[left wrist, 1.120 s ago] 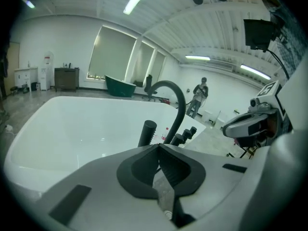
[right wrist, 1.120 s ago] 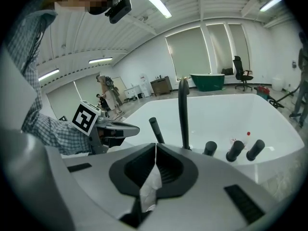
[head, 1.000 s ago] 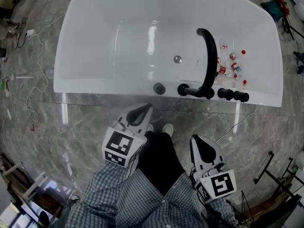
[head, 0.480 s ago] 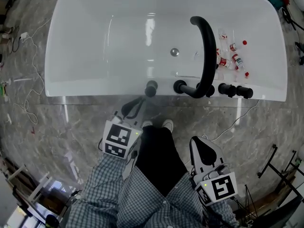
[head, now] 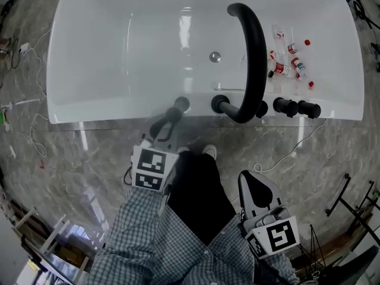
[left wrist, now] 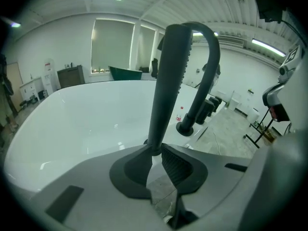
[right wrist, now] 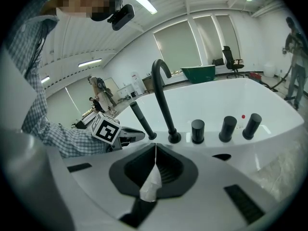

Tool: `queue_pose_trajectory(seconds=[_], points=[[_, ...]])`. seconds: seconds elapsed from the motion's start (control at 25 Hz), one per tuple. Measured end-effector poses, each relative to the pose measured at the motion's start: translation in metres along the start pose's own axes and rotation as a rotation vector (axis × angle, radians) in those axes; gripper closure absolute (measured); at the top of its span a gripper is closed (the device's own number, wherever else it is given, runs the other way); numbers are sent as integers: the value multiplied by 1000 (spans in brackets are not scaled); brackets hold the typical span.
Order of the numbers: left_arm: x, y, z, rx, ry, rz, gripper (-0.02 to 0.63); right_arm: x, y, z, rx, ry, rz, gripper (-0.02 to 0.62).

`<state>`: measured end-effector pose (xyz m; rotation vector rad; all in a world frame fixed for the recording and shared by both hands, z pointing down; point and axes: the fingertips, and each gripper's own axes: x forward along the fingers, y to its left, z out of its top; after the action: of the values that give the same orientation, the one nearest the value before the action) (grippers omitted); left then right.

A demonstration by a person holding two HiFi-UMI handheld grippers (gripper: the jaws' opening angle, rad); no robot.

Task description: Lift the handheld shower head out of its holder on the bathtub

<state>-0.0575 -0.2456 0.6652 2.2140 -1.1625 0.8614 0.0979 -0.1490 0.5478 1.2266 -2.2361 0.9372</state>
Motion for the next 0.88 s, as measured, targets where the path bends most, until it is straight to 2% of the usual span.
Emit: queue_pose_trajectory(seconds=[0.24, 0.44, 0.88], points=[[19, 1, 2, 18, -6, 16, 537, 2, -9, -7, 24, 10, -2, 577], [33, -4, 7, 42, -41, 16, 462, 5, -19, -15, 47, 17, 7, 578], [48, 6, 12, 24, -43, 78, 465, 8, -28, -25, 85, 32, 15, 577]])
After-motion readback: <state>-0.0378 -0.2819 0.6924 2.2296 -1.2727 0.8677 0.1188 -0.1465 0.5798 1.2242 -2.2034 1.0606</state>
